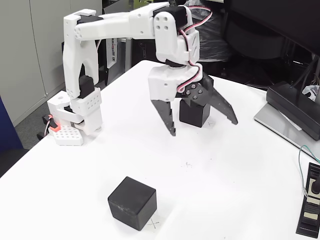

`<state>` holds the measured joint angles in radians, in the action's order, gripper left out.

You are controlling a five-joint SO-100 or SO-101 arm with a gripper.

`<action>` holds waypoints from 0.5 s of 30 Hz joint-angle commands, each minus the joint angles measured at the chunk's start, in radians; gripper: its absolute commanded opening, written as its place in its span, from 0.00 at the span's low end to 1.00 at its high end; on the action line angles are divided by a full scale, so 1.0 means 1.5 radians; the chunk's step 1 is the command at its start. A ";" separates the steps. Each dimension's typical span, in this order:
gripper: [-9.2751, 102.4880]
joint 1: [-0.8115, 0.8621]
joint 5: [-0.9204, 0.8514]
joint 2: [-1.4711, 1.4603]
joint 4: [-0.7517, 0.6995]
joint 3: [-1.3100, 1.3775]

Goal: Stack the 3 blocks

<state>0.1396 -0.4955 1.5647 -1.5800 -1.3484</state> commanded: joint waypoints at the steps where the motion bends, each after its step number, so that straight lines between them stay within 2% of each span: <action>1: 0.51 0.081 -0.006 0.012 -0.001 0.016; 7: 0.51 0.205 -0.015 0.010 -0.001 0.008; 15: 0.51 0.275 -0.134 0.011 -0.001 -0.097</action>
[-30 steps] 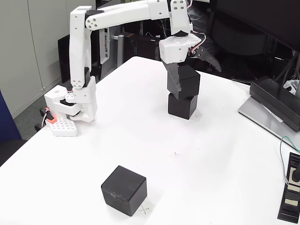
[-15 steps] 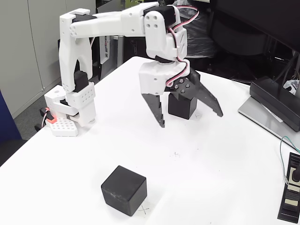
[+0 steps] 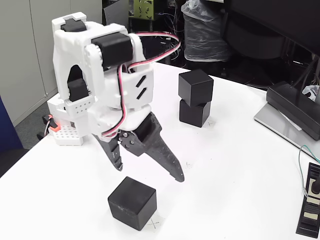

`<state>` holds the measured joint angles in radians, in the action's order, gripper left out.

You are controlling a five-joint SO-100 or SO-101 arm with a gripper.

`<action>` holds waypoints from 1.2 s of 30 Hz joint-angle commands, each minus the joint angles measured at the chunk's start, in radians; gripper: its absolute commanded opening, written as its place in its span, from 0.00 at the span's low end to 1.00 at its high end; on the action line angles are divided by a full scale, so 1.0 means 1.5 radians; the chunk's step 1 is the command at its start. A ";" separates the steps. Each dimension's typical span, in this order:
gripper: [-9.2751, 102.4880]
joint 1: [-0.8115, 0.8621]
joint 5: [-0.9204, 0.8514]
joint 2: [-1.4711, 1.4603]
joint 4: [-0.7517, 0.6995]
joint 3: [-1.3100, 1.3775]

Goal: Stack the 3 blocks

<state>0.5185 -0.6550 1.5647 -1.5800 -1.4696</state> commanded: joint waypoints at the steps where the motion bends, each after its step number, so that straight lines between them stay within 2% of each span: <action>1: 0.51 0.033 -0.035 0.011 -0.001 -0.027; 29: 0.51 0.079 -0.098 0.001 0.004 -0.043; 36: 0.51 0.095 -0.093 -0.103 0.030 -0.034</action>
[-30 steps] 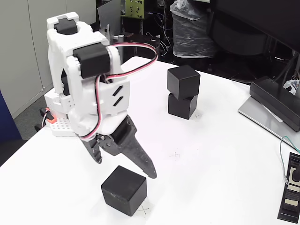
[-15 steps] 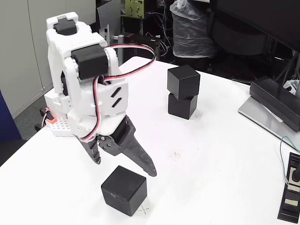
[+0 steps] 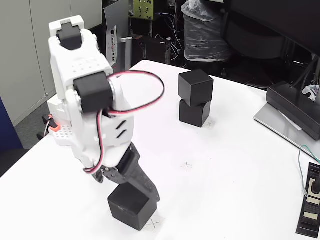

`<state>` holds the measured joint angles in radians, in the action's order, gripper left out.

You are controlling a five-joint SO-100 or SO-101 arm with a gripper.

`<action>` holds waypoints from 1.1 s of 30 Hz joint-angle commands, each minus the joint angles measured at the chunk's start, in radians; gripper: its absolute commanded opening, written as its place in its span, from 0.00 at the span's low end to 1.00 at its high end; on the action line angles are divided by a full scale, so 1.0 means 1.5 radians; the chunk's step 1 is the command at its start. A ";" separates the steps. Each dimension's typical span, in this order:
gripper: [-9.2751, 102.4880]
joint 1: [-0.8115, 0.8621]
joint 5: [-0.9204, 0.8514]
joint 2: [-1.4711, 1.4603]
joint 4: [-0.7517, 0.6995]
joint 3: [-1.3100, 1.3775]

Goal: Stack the 3 blocks

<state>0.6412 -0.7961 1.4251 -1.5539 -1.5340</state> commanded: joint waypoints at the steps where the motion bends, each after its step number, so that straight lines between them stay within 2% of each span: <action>1: 0.51 0.014 0.001 -0.017 0.028 0.010; 7: 0.51 0.016 0.001 -0.057 0.091 0.002; 17: 0.50 0.010 0.001 -0.107 0.099 0.005; 33: 0.12 0.008 0.003 -0.098 0.099 0.012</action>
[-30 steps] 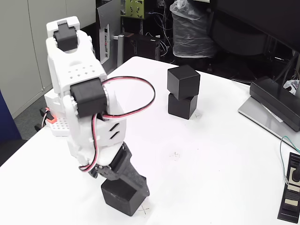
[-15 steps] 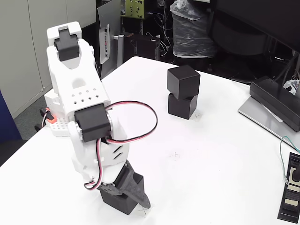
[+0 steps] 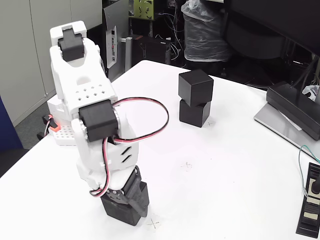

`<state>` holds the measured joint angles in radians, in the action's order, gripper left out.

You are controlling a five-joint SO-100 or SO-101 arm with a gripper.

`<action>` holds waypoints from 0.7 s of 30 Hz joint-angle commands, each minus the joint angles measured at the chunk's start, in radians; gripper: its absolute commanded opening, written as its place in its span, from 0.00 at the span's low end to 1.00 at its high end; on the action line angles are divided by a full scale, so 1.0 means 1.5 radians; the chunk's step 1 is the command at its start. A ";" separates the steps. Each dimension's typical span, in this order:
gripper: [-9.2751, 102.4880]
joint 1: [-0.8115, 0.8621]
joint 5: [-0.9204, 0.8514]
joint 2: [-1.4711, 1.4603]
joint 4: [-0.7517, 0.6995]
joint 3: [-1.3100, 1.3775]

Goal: Stack the 3 blocks

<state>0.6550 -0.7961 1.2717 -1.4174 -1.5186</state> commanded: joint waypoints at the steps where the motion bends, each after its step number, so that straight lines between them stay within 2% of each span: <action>1: 0.11 -0.001 0.003 0.004 0.008 0.002; 5: 0.07 -0.010 0.003 0.005 0.001 0.003; 13: 0.07 -0.080 0.024 0.069 -0.005 0.003; 21: 0.07 -0.174 0.072 0.166 -0.099 0.062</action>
<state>0.4357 -0.7056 1.4542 -1.5263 -1.4987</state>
